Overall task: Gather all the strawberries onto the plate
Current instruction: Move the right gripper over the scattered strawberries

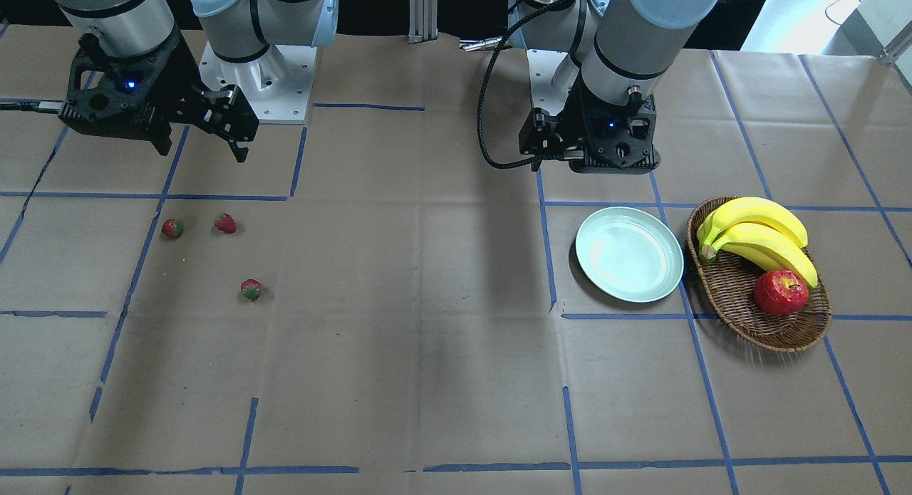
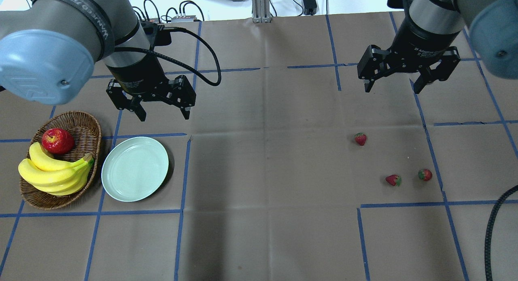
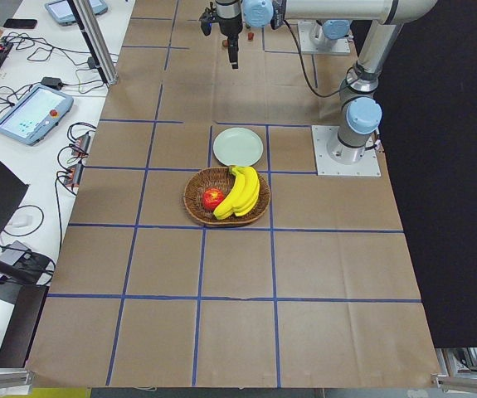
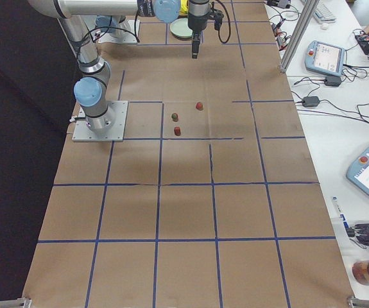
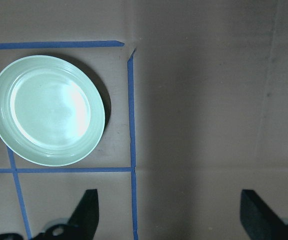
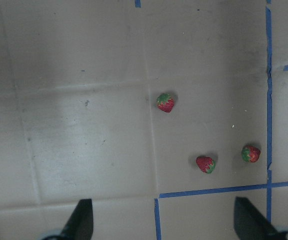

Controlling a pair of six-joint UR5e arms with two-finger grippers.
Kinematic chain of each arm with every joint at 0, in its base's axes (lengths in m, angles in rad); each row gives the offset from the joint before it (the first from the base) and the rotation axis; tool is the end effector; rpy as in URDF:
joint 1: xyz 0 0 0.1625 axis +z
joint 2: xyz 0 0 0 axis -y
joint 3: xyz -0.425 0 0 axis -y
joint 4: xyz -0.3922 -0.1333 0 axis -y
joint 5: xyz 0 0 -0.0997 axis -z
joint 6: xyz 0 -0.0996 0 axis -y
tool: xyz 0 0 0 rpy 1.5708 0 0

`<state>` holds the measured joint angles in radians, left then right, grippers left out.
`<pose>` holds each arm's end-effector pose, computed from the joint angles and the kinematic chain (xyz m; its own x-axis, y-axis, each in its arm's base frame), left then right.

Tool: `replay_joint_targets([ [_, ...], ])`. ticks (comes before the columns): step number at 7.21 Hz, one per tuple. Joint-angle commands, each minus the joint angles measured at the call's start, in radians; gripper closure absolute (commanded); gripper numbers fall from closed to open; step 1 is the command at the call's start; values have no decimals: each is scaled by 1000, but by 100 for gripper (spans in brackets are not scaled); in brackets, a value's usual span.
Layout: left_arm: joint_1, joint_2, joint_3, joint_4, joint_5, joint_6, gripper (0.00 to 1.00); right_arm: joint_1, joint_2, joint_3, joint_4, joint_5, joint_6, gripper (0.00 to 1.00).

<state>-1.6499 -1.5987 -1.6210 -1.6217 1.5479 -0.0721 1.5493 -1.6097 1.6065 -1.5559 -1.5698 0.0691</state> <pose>-0.1738 -0.4767 0.4452 -0.9999 0.0047 0.0134 0.0064 0.9915 0.1300 0.1232 -0.4770 0.4877 -0.9959 0.0905 -0.0002 0.0905 0.9958 0.0117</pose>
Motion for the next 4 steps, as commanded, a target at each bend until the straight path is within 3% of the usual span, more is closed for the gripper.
replay_joint_targets([
  [1, -1, -3, 0, 0, 0, 1, 0, 9, -2, 0, -1, -1, 0, 0],
  [4, -1, -9, 0, 0, 0, 0, 0, 18, 5, 0, -18, -35, -18, 0],
])
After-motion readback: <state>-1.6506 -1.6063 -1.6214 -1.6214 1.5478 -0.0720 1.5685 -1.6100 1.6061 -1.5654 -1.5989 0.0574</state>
